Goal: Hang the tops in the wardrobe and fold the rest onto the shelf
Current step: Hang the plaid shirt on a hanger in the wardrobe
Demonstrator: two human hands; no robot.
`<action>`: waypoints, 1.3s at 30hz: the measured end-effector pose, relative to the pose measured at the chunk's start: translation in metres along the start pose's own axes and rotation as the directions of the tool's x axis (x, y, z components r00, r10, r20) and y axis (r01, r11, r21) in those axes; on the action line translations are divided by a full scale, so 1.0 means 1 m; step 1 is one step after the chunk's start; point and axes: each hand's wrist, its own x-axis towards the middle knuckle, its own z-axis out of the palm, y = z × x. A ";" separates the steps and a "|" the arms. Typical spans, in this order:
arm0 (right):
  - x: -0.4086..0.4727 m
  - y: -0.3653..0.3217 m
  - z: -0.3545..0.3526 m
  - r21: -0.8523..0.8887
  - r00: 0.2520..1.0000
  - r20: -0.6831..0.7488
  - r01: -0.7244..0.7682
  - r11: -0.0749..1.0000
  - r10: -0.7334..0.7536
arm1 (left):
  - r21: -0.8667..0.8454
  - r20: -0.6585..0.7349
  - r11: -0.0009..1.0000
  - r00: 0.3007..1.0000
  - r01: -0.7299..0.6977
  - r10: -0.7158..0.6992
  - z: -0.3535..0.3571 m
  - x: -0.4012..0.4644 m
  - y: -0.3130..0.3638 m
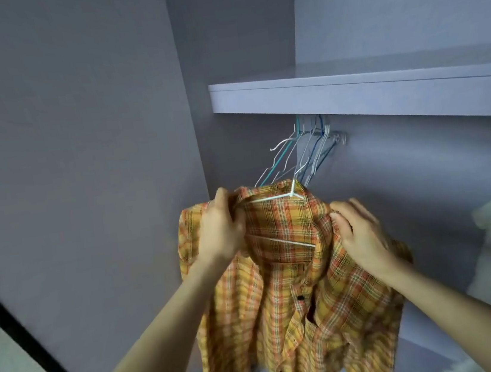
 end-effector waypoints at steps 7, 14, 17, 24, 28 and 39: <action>-0.009 0.009 -0.001 -0.018 0.997 0.026 -0.079 0.997 0.079 | 0.042 0.324 0.996 0.942 0.073 -0.083 0.010 0.004 0.004; -0.004 0.010 -0.012 -0.006 0.999 0.030 -0.036 0.999 0.036 | 0.237 0.275 0.896 0.911 -0.375 0.308 0.015 0.000 0.005; -0.003 0.004 -0.010 0.005 0.999 0.044 -0.013 1.000 0.013 | 0.194 0.268 0.876 0.882 -0.443 0.387 0.024 0.004 0.024; -0.008 0.013 -0.018 0.055 0.980 0.200 -0.022 0.998 0.011 | -0.203 0.269 0.977 0.956 -0.061 0.116 0.034 0.014 0.046; -0.017 0.039 -0.029 -0.030 0.951 0.272 -0.140 0.990 0.143 | -0.202 0.196 0.979 0.980 -0.003 0.044 0.036 0.012 0.037; -0.048 0.075 -0.040 -0.036 0.776 0.419 -0.504 0.863 0.471 | -0.151 0.061 0.987 0.997 0.050 -0.041 0.030 0.028 0.023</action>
